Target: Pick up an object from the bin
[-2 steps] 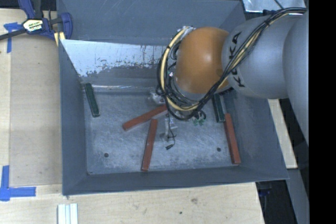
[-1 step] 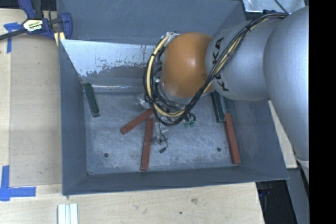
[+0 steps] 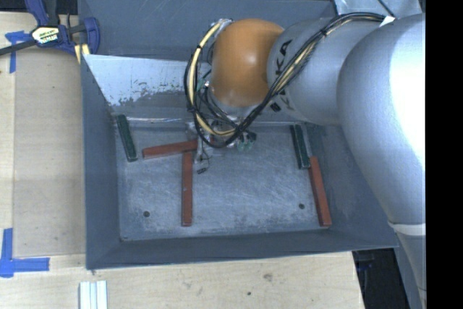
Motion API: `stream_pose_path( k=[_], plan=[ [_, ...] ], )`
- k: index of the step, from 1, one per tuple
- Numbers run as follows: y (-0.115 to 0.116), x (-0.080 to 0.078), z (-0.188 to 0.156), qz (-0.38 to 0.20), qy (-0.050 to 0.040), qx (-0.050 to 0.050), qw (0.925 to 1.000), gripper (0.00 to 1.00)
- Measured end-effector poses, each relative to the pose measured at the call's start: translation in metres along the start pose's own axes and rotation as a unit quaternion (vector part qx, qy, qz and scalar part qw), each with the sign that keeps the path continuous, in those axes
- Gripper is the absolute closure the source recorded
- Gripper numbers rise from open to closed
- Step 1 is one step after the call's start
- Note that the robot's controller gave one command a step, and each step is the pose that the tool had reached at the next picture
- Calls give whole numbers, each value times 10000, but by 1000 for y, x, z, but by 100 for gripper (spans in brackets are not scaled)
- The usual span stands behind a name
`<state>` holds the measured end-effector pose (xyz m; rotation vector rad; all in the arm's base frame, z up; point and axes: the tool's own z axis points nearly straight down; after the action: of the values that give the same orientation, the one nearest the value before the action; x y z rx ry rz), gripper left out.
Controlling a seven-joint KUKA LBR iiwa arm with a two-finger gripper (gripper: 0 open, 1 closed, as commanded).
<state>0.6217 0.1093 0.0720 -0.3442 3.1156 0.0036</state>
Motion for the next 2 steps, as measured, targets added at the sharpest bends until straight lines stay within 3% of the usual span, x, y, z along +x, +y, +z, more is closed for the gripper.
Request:
stream_pose_path(
  k=[1,2],
  plan=[
    [0,0,0,2,-1,-1,10000,100],
    [5,6,-58,99,46,4,9999,100]
  ],
)
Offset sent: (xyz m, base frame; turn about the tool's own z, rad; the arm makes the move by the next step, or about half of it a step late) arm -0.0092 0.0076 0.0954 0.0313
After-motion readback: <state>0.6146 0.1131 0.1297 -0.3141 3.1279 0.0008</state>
